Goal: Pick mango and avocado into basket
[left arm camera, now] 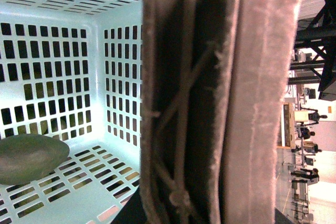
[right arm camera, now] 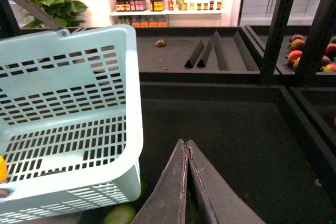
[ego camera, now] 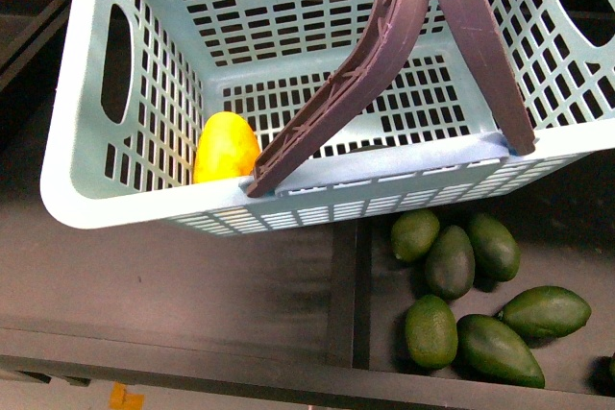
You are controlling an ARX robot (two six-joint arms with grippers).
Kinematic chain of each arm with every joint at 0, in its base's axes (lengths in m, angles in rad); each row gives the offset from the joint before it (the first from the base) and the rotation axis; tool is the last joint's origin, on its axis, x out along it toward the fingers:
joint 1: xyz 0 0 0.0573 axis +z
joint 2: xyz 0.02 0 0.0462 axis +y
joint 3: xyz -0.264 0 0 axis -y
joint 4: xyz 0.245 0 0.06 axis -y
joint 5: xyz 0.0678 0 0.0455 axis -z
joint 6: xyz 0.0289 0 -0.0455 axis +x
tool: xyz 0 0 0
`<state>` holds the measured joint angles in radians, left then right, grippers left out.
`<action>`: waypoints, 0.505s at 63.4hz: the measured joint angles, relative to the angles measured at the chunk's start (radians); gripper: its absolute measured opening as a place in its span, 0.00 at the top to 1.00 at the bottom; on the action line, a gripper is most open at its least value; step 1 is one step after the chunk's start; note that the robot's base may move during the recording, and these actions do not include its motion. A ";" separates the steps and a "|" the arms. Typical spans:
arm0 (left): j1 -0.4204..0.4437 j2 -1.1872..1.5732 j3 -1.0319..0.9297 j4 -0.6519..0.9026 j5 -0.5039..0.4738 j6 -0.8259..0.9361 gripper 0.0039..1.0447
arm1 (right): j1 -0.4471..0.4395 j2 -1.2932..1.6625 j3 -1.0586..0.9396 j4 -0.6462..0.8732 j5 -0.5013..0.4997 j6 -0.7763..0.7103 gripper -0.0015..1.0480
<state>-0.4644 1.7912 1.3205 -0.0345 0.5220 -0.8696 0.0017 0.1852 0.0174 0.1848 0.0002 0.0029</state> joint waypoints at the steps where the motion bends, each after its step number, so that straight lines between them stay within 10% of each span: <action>1: 0.000 0.000 0.000 0.000 0.000 0.000 0.87 | 0.000 -0.002 0.000 -0.002 0.000 0.000 0.98; 28: 0.000 0.000 0.000 0.000 -0.001 0.002 0.87 | 0.000 -0.178 0.000 -0.183 0.000 0.000 0.98; 32: 0.000 0.000 0.000 0.000 -0.001 0.000 0.87 | 0.000 -0.178 0.000 -0.183 0.000 0.000 0.83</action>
<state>-0.4644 1.7912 1.3205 -0.0345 0.5213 -0.8696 0.0017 0.0071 0.0177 0.0017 0.0006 0.0025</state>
